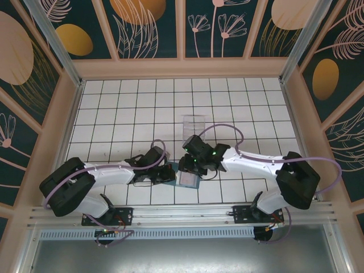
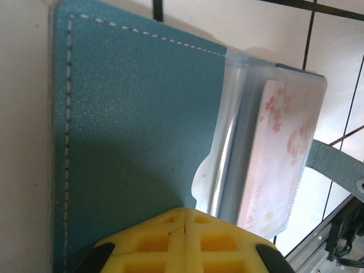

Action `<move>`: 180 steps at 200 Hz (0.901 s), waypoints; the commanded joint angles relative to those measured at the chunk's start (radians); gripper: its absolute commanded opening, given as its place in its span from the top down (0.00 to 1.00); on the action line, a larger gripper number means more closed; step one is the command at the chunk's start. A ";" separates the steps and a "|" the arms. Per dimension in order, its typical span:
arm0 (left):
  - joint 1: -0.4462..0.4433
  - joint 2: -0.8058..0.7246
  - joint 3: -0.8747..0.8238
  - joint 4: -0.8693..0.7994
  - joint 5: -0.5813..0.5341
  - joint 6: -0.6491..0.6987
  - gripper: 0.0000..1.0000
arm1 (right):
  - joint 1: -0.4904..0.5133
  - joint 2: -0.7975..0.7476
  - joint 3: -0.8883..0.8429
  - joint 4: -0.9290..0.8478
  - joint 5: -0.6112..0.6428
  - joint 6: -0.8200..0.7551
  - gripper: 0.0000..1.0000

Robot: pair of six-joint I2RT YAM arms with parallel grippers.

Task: Take the credit cards out of the card holder

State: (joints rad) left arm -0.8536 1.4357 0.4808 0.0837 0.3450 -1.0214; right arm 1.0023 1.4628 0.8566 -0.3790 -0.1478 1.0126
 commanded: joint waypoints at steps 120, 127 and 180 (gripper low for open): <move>0.015 -0.043 -0.003 0.084 -0.006 -0.060 0.88 | -0.064 0.009 -0.188 0.057 0.062 -0.029 0.65; 0.015 -0.044 0.005 0.079 -0.007 -0.058 0.87 | -0.064 0.011 -0.189 0.054 0.064 -0.030 0.65; 0.024 -0.063 0.036 0.125 0.002 -0.030 0.81 | -0.064 0.012 -0.191 0.051 0.068 -0.046 0.70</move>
State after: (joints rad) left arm -0.8371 1.3941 0.4881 0.1646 0.3473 -1.0748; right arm 0.9478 1.4628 0.6968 -0.3202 -0.1284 0.9924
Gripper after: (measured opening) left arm 0.173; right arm 0.308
